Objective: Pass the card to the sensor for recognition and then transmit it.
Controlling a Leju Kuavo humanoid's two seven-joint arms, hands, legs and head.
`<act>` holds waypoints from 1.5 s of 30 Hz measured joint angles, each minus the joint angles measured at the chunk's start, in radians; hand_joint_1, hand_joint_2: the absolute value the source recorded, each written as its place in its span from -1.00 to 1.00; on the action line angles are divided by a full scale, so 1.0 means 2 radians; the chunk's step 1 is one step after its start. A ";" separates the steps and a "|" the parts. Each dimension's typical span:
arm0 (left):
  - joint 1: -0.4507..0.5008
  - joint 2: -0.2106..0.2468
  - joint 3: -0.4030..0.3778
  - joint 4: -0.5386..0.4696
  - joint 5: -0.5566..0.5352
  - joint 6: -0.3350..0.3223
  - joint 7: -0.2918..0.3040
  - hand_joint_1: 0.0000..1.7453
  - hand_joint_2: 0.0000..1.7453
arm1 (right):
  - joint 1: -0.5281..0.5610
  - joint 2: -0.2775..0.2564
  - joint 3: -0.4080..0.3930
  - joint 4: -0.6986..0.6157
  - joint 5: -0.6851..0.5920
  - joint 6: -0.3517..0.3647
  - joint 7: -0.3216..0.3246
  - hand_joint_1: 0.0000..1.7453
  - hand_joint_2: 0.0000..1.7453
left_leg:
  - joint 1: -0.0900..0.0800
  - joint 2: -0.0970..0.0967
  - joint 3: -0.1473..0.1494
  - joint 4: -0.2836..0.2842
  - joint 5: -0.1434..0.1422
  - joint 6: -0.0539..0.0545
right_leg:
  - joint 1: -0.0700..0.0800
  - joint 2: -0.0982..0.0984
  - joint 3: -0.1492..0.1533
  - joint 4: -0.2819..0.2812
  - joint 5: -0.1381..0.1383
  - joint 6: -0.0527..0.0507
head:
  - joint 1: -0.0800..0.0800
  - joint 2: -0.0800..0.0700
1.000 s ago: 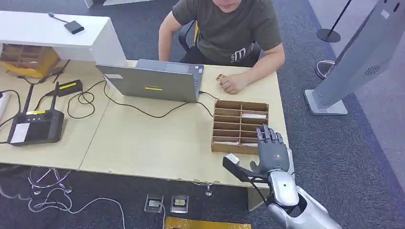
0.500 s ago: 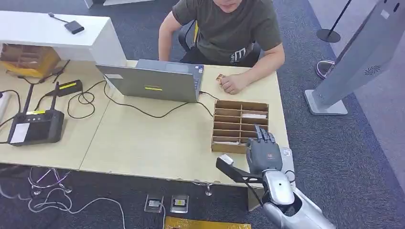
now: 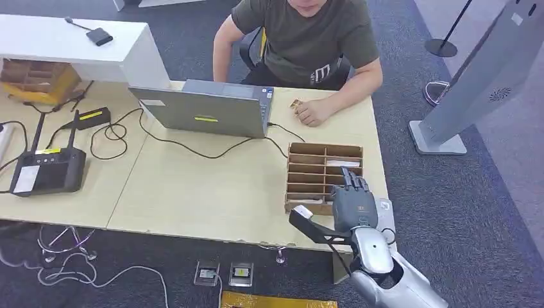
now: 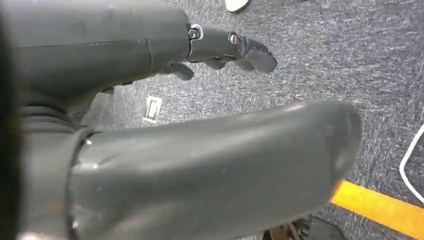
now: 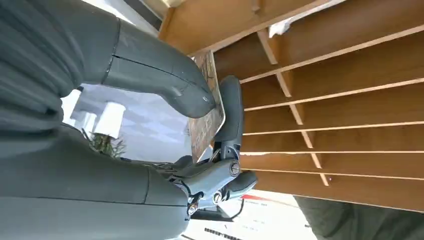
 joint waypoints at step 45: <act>0.000 0.006 0.000 0.000 -0.064 -0.017 -0.011 -1.00 -1.00 | -0.115 -0.022 -0.024 -0.137 0.039 0.035 0.011 1.00 1.00 | 0.000 0.000 0.000 0.000 0.000 0.000 | 0.000 0.000 0.000 0.000 0.000 0.000 | 0.000 0.000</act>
